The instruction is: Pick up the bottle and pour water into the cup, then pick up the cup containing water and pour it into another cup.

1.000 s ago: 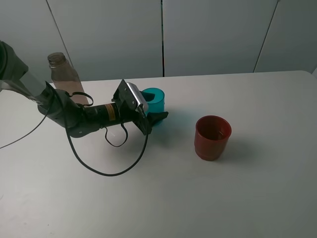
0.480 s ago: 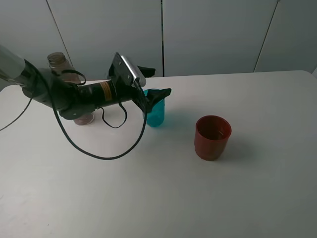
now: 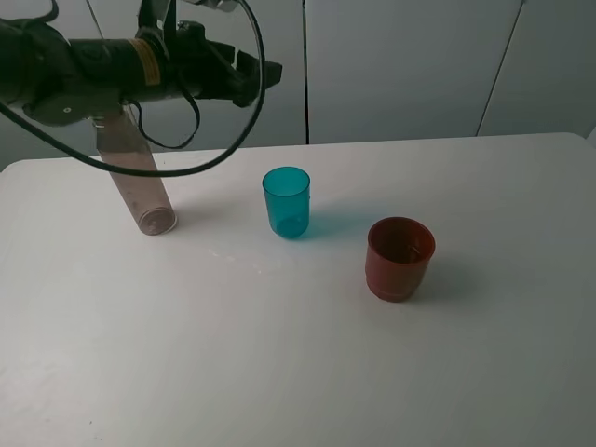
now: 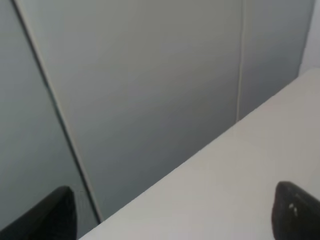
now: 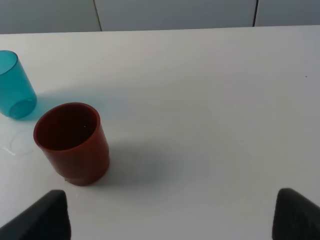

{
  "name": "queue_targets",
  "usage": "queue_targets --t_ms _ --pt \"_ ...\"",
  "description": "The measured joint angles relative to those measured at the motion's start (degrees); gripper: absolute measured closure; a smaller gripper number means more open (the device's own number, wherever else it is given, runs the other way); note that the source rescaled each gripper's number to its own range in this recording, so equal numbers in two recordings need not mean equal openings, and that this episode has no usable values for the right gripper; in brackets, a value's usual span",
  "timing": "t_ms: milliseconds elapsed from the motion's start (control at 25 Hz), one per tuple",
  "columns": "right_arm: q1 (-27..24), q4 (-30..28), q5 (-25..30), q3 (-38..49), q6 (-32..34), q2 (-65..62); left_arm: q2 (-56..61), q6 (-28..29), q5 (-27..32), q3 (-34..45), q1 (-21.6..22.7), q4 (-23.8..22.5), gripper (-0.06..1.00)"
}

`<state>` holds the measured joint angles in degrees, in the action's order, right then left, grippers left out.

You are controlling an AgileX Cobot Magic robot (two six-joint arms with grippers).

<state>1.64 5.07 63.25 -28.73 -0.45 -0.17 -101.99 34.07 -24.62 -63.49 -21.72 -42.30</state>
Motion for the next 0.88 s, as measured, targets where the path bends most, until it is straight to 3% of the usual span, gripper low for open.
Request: queue_targets --t_ms 200,400,520,640,880 --pt "0.00 0.00 0.00 0.00 0.00 0.00 10.40 -0.84 21.42 0.00 0.00 10.76 -0.04" --pt "0.00 0.00 0.00 0.00 0.00 0.00 20.18 -13.59 39.65 0.00 0.00 25.00 -0.04" --pt "0.00 0.00 0.00 0.00 0.00 0.00 26.38 -20.21 46.73 0.00 0.79 32.29 -0.04" --pt "0.00 0.00 0.00 0.00 0.00 0.00 32.27 -22.20 52.53 0.00 2.83 34.92 -0.04" --pt "0.00 0.00 0.00 0.00 0.00 0.00 44.32 -22.71 63.92 1.03 8.41 35.02 -0.04"
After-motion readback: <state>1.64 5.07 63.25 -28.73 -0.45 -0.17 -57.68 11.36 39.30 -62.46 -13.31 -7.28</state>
